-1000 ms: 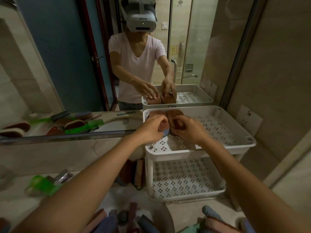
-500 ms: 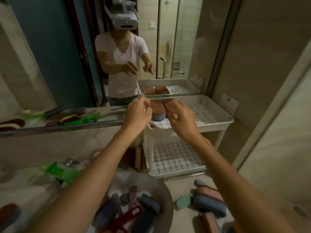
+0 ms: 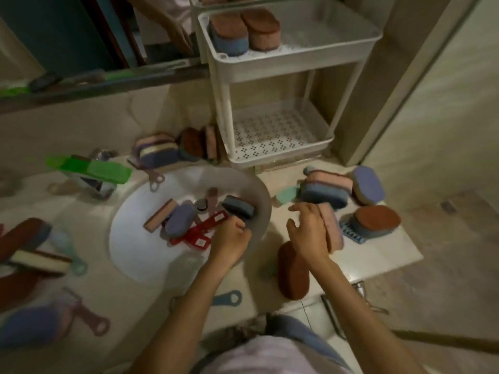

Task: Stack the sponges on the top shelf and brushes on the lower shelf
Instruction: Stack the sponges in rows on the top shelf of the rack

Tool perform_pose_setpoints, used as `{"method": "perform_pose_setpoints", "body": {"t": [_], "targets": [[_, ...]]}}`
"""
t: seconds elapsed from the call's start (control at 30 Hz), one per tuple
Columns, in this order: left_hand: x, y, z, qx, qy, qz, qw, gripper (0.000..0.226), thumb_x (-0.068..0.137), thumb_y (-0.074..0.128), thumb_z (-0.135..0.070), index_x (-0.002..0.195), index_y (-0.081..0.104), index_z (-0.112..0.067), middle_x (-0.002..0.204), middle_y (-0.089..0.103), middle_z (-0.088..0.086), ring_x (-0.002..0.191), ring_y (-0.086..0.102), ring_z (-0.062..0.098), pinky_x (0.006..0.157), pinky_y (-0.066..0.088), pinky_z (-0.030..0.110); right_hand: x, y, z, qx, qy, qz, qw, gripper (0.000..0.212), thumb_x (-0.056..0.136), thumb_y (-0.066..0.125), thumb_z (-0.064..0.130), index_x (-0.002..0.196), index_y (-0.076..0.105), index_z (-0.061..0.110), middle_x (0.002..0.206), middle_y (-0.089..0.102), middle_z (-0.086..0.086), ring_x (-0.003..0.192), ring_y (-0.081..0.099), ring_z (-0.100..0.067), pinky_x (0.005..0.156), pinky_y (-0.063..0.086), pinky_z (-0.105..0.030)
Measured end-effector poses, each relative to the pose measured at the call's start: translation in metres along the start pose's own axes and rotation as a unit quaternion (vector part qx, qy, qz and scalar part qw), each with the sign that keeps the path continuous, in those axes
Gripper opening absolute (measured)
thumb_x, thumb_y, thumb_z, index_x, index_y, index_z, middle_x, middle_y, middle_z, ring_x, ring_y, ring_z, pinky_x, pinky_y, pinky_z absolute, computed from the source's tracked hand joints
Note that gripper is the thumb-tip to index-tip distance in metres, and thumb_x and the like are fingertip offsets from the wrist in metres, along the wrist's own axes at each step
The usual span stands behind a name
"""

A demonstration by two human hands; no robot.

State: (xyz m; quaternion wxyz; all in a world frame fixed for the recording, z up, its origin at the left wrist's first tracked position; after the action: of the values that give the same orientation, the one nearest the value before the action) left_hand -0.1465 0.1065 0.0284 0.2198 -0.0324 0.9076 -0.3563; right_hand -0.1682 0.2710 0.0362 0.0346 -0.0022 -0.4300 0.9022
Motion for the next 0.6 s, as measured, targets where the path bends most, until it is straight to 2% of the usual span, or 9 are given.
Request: {"method": "perform_pose_setpoints", "body": {"t": [0.07,0.1,0.17,0.23,0.3,0.37,0.43,0.57,0.6], "targets": [[0.000,0.029,0.005,0.038,-0.020,0.064,0.997,0.021,0.088,0.057,-0.027,0.097,0.054,-0.009,0.091,0.061,0.007,0.102,0.058,0.028,0.073,0.040,0.030,-0.004,-0.002,-0.033,-0.065,0.029,-0.042,0.997,0.033,0.078,0.062,0.007,0.111,0.057,0.002,0.119,0.052,-0.018,0.106,0.053,-0.038,0.083,0.047,-0.042],[0.000,0.044,0.007,0.046,-0.038,0.098,0.993,0.037,0.087,0.059,-0.033,0.112,0.053,-0.007,0.109,0.061,0.010,0.112,0.055,0.028,0.080,0.041,0.030,-0.003,-0.002,-0.047,-0.079,0.042,-0.044,0.995,0.040,0.076,0.065,0.007,0.113,0.054,-0.001,0.120,0.051,-0.023,0.104,0.052,-0.042,0.082,0.048,-0.045],[-0.003,0.068,0.004,0.050,-0.076,0.149,0.985,0.071,0.083,0.063,-0.043,0.138,0.036,-0.007,0.142,0.043,0.011,0.130,0.043,0.027,0.101,0.039,0.033,0.002,-0.005,-0.070,-0.102,0.056,-0.037,0.993,0.045,0.071,0.070,0.002,0.110,0.052,-0.008,0.114,0.053,-0.032,0.097,0.053,-0.048,0.079,0.047,-0.048],[-0.004,0.086,-0.003,0.067,-0.093,0.168,0.979,0.089,0.077,0.068,-0.047,0.145,0.025,-0.009,0.151,0.032,0.011,0.136,0.035,0.027,0.109,0.035,0.037,0.007,-0.010,-0.082,-0.130,0.051,-0.011,0.990,0.037,0.070,0.070,-0.001,0.101,0.052,-0.009,0.103,0.055,-0.032,0.089,0.055,-0.047,0.073,0.047,-0.047],[-0.003,0.097,-0.011,0.079,-0.097,0.172,0.977,0.098,0.073,0.072,-0.046,0.147,0.020,-0.008,0.152,0.030,0.011,0.138,0.033,0.027,0.110,0.034,0.036,0.012,-0.010,-0.093,-0.132,0.056,0.039,0.989,0.031,0.078,0.062,0.002,0.104,0.048,-0.006,0.105,0.053,-0.028,0.092,0.052,-0.042,0.073,0.041,-0.045],[-0.002,0.104,-0.020,0.050,-0.105,0.168,0.979,0.091,0.072,0.075,-0.040,0.142,0.027,-0.006,0.147,0.036,0.011,0.133,0.038,0.026,0.104,0.037,0.033,0.016,-0.008,-0.101,-0.125,0.045,0.063,0.989,0.028,0.082,0.058,0.004,0.105,0.044,-0.004,0.104,0.053,-0.025,0.091,0.053,-0.040,0.067,0.036,-0.041],[-0.001,0.107,-0.026,0.005,-0.113,0.153,0.982,0.075,0.072,0.077,-0.031,0.131,0.038,-0.008,0.138,0.044,0.010,0.124,0.046,0.025,0.094,0.041,0.031,0.018,-0.009,-0.104,-0.109,0.035,0.070,0.991,0.027,0.083,0.056,0.005,0.105,0.042,-0.002,0.103,0.052,-0.023,0.091,0.053,-0.040,0.065,0.037,-0.041],[-0.001,0.105,-0.030,-0.102,-0.145,0.123,0.976,0.059,0.071,0.078,-0.020,0.120,0.048,-0.008,0.124,0.054,0.011,0.112,0.053,0.024,0.090,0.047,0.032,0.017,-0.020,-0.102,-0.072,0.026,0.061,0.995,0.032,0.084,0.057,0.010,0.107,0.041,-0.004,0.104,0.052,-0.023,0.089,0.056,-0.039,0.062,0.036,-0.037],[-0.003,0.103,-0.033,-0.125,-0.146,0.119,0.974,0.052,0.073,0.078,-0.019,0.117,0.052,-0.007,0.116,0.057,0.010,0.105,0.055,0.022,0.083,0.048,0.029,0.016,-0.023,-0.100,-0.067,0.018,0.053,0.996,0.032,0.084,0.058,0.011,0.107,0.041,-0.004,0.105,0.052,-0.023,0.090,0.056,-0.039,0.062,0.034,-0.035]]}}
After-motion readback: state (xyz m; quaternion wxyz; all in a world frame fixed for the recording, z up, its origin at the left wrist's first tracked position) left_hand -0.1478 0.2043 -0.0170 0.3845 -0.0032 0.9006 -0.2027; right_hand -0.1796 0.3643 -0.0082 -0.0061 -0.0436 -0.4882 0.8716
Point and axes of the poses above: each hand's wrist, its own x-axis towards the middle knuckle, its own y-axis out of the palm, z = x × y, the point moved 4 cm from there along x, towards the middle knuckle
